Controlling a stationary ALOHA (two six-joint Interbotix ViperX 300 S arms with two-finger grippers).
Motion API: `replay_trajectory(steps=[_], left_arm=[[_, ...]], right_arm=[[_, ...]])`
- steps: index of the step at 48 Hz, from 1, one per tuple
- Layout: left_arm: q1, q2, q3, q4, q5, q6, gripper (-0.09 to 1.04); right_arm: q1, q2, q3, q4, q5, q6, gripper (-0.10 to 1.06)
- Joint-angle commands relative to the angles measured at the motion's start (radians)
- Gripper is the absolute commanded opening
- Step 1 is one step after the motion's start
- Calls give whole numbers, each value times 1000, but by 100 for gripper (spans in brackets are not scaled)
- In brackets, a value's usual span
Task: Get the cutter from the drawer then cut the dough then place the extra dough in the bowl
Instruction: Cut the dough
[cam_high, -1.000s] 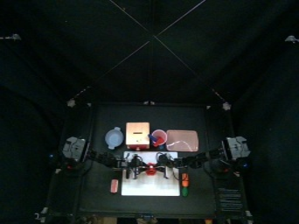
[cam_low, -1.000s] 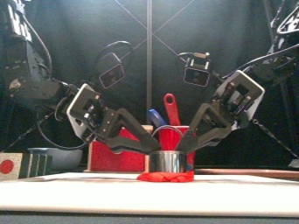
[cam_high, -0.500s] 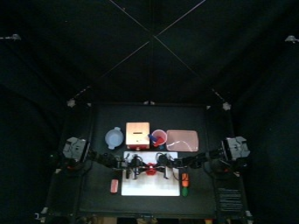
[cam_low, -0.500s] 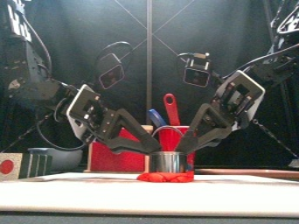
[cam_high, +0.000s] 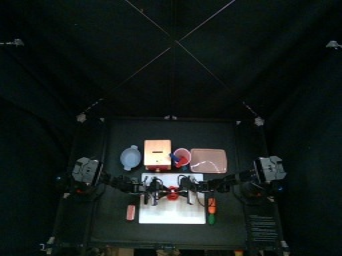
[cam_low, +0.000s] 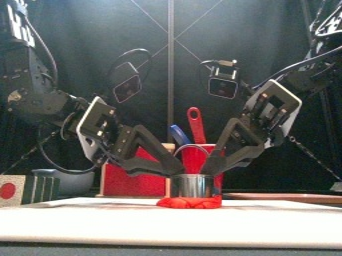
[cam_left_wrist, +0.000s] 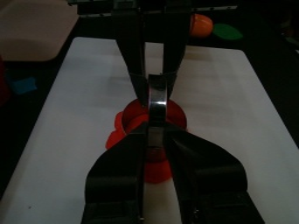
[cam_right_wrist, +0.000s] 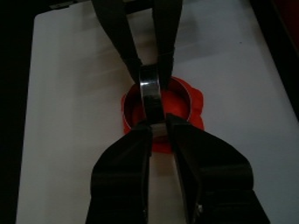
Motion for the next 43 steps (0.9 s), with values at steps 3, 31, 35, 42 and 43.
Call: replay_trajectory(steps=[3, 31, 35, 42, 43], left_arm=[[-6, 23, 17, -8, 14, -6, 58], [-11, 0, 8, -11, 29, 9, 63], [-11, 0, 6, -11, 37, 14, 68], [-11, -8, 0, -9, 37, 18, 77], [-11, -11, 0, -9, 37, 18, 78]], right_arm=[[3, 15, 6, 3, 32, 6, 54], [2, -20, -5, 6, 74, 6, 55], [0, -26, -8, 5, 74, 5, 58], [0, -31, -15, 3, 77, -3, 69], [0, -31, -17, 2, 77, -3, 71]])
